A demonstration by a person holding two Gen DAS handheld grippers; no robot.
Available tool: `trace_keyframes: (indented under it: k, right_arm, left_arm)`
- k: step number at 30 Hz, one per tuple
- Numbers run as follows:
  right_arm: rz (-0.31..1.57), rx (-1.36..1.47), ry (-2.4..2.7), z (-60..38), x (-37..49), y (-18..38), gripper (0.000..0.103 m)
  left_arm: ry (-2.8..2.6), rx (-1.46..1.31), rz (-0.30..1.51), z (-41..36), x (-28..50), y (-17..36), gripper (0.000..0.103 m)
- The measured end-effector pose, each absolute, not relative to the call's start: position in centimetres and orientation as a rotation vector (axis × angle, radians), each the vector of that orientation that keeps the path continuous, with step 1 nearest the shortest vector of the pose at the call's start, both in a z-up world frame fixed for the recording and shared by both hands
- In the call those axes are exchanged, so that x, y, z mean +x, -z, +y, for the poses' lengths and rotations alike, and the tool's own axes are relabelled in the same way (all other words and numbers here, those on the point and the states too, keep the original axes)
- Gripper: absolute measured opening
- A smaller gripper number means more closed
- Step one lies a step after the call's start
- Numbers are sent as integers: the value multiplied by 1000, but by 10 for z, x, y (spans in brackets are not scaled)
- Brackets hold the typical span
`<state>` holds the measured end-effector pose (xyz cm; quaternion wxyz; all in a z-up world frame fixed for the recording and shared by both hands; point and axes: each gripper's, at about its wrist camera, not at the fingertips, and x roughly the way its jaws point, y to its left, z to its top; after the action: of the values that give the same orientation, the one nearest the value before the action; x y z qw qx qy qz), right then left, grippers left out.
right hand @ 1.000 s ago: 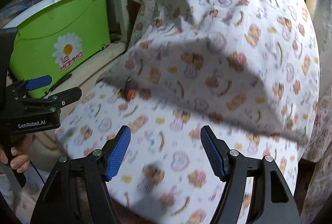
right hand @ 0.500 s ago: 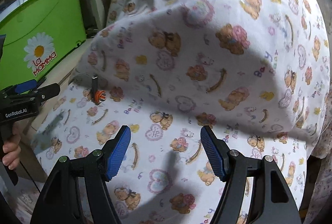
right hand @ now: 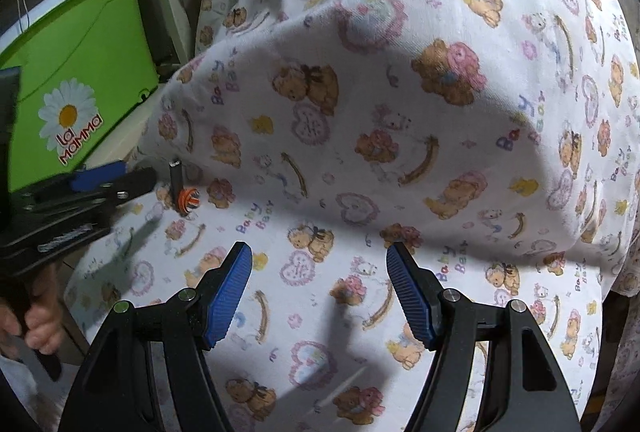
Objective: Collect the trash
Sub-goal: 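Reach the left tool to the small silver item on the sheet and close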
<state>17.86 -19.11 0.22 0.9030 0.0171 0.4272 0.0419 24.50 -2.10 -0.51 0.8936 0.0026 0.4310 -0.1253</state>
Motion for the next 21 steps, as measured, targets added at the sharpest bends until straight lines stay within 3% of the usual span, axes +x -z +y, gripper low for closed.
trace_keyframes:
  k: [3, 13, 21]
  right_arm:
    - [881, 56, -83, -193, 182, -3, 72]
    - [898, 76, -78, -195, 190, 1, 72]
    - [893, 84, -80, -193, 191, 0, 72]
  left_arm:
    - [250, -9, 910, -24, 256, 10, 33]
    - [256, -98, 973, -11, 276, 23, 5]
    - [259, -110, 987, 1, 262, 4, 5]
